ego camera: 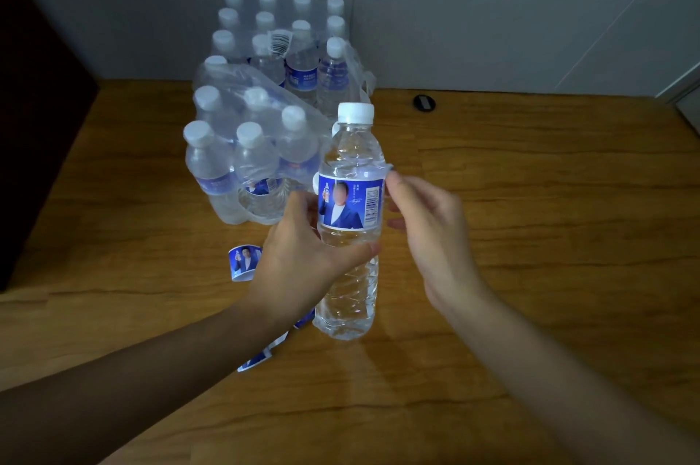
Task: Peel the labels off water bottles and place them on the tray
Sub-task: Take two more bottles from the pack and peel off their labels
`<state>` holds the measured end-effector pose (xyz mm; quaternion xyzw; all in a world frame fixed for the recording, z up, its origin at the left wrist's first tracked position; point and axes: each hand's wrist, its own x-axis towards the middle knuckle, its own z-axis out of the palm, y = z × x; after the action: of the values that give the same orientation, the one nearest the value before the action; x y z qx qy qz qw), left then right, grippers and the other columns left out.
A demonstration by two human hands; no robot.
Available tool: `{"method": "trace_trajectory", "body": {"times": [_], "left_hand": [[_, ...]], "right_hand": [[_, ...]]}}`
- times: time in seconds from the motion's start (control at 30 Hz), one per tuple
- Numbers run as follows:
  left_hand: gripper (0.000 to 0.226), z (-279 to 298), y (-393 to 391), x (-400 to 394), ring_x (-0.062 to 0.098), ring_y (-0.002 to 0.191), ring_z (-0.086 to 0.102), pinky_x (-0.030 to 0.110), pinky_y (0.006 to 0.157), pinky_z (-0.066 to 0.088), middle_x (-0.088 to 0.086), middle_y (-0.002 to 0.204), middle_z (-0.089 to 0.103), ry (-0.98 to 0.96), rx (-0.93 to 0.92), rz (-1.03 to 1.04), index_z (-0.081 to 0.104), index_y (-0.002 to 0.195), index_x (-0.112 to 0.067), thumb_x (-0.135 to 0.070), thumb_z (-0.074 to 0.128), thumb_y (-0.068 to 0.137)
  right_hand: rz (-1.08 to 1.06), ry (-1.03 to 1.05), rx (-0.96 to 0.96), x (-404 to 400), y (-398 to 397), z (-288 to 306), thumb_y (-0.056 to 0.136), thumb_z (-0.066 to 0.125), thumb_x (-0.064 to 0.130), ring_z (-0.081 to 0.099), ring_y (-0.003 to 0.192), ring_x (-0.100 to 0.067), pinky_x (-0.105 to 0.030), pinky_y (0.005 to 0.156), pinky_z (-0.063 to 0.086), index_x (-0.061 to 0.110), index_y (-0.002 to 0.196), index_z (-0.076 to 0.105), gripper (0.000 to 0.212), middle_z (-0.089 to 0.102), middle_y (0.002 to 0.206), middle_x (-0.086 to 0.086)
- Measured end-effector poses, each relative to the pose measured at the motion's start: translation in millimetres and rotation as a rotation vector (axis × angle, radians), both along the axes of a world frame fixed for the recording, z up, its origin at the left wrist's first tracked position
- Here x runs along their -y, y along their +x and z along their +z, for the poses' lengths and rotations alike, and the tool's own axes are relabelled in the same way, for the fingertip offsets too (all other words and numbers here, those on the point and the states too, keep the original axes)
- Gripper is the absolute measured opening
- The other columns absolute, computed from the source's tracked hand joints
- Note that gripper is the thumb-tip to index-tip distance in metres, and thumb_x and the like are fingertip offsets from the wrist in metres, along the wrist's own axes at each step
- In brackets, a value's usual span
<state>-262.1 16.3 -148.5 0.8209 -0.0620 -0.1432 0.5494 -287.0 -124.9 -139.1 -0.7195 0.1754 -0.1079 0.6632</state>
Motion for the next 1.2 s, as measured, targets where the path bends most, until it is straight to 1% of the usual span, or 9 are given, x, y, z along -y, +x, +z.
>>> {"method": "trace_trajectory", "body": {"times": [0.17,0.33,0.5,0.63,0.77,0.83,0.97,1.1,1.2], "left_hand": [[0.064,1,1,1,0.008,0.087,0.067,0.041,0.079,0.057,-0.009,0.097,0.066,-0.015,0.026,0.024,0.049,0.112,-0.02,-0.038,0.085,0.061],[0.06,1,2,3,0.006,0.084,0.065,0.037,0.073,0.057,-0.01,0.093,0.063,0.043,0.072,0.04,0.046,0.107,-0.019,-0.038,0.083,0.063],[0.073,9,0,1,0.005,0.092,0.064,0.037,0.08,0.056,-0.011,0.104,0.062,0.013,0.01,-0.051,0.045,0.113,-0.021,-0.051,0.079,0.056],[0.065,21,7,-16,-0.008,0.098,0.058,0.023,0.08,0.051,-0.021,0.11,0.06,-0.069,0.012,-0.141,0.048,0.118,-0.033,-0.06,0.061,0.061],[0.072,32,33,-25,-0.022,0.118,0.038,0.004,0.087,0.04,-0.028,0.131,0.046,-0.17,0.068,-0.241,0.035,0.14,-0.035,-0.019,0.054,0.072],[0.076,35,45,-23,-0.009,0.122,0.046,0.012,0.088,0.046,-0.019,0.132,0.054,-0.267,-0.039,-0.358,0.041,0.139,-0.027,-0.005,0.05,0.067],[0.055,38,51,-22,0.003,0.103,0.064,0.015,0.075,0.05,-0.013,0.107,0.071,-0.265,-0.099,-0.506,0.062,0.115,-0.023,-0.001,0.051,0.066],[0.027,36,56,-22,0.018,0.109,0.063,0.041,0.095,0.051,0.007,0.113,0.069,-0.17,-0.056,-0.48,0.065,0.11,-0.006,-0.009,0.063,0.083],[0.016,34,58,-24,0.015,0.105,0.064,0.045,0.09,0.054,0.008,0.103,0.069,-0.153,-0.051,-0.447,0.066,0.092,-0.01,-0.024,0.061,0.085]], "right_hand": [[0.163,0.008,0.004,-3,-1,1,0.077,0.068,0.034,0.066,0.097,-0.013,-0.027,0.079,0.054,0.023,0.107,0.066,0.032,0.071,0.102,0.003],[0.212,-0.016,-0.043,-10,0,-3,0.058,0.08,0.029,0.062,0.093,0.008,-0.012,0.07,0.049,0.037,0.112,0.046,0.065,0.061,0.109,0.015],[0.186,-0.025,-0.035,-2,3,0,0.053,0.084,0.028,0.068,0.089,-0.003,-0.02,0.062,0.054,0.033,0.114,0.052,0.069,0.067,0.106,0.007],[0.243,0.0,-0.042,23,3,8,0.049,0.087,0.025,0.069,0.096,-0.016,-0.035,0.073,0.057,0.029,0.111,0.057,0.069,0.072,0.105,0.0],[0.477,0.104,-0.042,37,1,18,0.051,0.085,0.019,0.07,0.092,-0.021,-0.029,0.07,0.055,0.018,0.113,0.057,0.068,0.073,0.101,-0.001],[0.558,0.144,-0.061,39,0,20,0.053,0.083,0.015,0.069,0.096,-0.025,-0.032,0.072,0.055,0.014,0.117,0.055,0.07,0.072,0.104,-0.003],[0.642,0.182,-0.078,40,0,23,0.055,0.079,0.013,0.065,0.103,-0.024,-0.036,0.08,0.056,0.01,0.118,0.055,0.068,0.07,0.107,-0.002],[0.65,0.186,-0.087,45,1,25,0.055,0.077,0.015,0.065,0.102,-0.02,-0.03,0.075,0.055,0.016,0.113,0.058,0.061,0.07,0.105,0.002],[0.612,0.182,-0.075,49,2,25,0.054,0.077,0.015,0.066,0.1,-0.019,-0.029,0.074,0.055,0.018,0.111,0.06,0.059,0.07,0.104,0.002]]}}
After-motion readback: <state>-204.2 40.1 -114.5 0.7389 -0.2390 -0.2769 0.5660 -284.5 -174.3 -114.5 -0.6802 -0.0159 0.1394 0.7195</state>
